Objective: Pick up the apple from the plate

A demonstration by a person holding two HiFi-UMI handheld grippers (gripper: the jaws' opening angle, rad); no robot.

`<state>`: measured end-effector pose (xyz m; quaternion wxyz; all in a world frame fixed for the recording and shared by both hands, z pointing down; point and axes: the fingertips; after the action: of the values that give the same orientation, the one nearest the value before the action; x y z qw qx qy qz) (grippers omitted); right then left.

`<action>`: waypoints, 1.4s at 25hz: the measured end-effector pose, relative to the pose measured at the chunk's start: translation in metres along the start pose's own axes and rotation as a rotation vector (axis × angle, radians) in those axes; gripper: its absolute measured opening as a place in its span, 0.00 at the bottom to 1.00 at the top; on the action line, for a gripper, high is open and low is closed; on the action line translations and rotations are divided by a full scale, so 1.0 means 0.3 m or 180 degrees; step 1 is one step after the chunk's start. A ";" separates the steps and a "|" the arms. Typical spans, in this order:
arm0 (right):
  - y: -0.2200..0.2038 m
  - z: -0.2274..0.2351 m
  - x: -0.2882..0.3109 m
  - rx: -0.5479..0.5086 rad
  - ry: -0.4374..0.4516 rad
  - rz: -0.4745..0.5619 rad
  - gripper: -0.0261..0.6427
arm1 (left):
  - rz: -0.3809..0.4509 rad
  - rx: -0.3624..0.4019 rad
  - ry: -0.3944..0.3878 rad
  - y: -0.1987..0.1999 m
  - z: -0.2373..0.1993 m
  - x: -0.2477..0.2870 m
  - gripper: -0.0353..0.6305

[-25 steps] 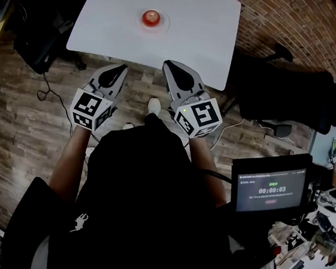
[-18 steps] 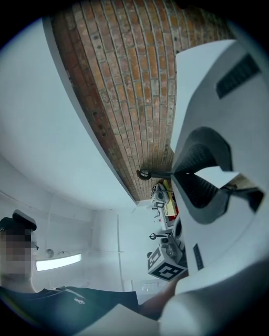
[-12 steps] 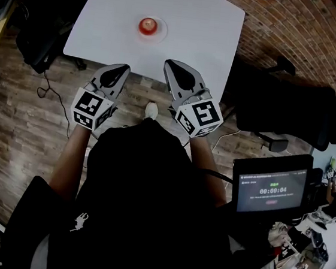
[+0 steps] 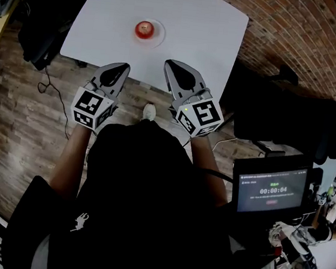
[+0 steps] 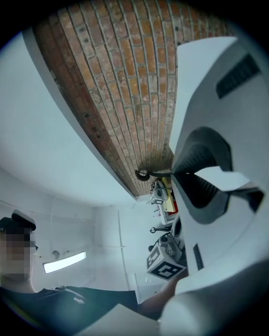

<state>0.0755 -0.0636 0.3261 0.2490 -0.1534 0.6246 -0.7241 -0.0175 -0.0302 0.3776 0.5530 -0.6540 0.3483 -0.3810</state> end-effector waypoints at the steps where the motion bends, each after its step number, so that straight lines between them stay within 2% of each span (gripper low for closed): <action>1: -0.001 0.013 0.000 0.0006 0.0019 -0.0004 0.04 | -0.0007 0.0001 0.0013 -0.001 0.005 0.012 0.06; 7: -0.015 0.061 0.003 0.0044 0.0148 -0.0030 0.04 | 0.0017 -0.0049 0.0066 -0.007 0.031 0.059 0.06; 22: -0.051 0.037 -0.003 0.0089 0.0260 -0.0053 0.04 | -0.0034 -0.0018 0.0183 -0.033 0.032 0.015 0.06; 28: -0.043 0.043 0.009 0.0069 0.0205 -0.0034 0.05 | -0.0047 -0.0025 0.0167 -0.041 0.007 0.017 0.06; 35: -0.037 0.074 0.036 0.0047 0.0013 -0.0037 0.05 | -0.0015 0.0005 -0.0003 -0.010 -0.044 0.073 0.06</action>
<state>0.0765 -0.0868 0.3400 0.2447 -0.1538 0.6188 -0.7305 -0.0189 -0.0549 0.3844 0.5529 -0.6545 0.3462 -0.3822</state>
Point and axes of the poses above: the fingertips, and each gripper's own axes: x forward along the fingers, z to its right, y out of its top, and after that the axes turned 14 degrees about z, right-handed
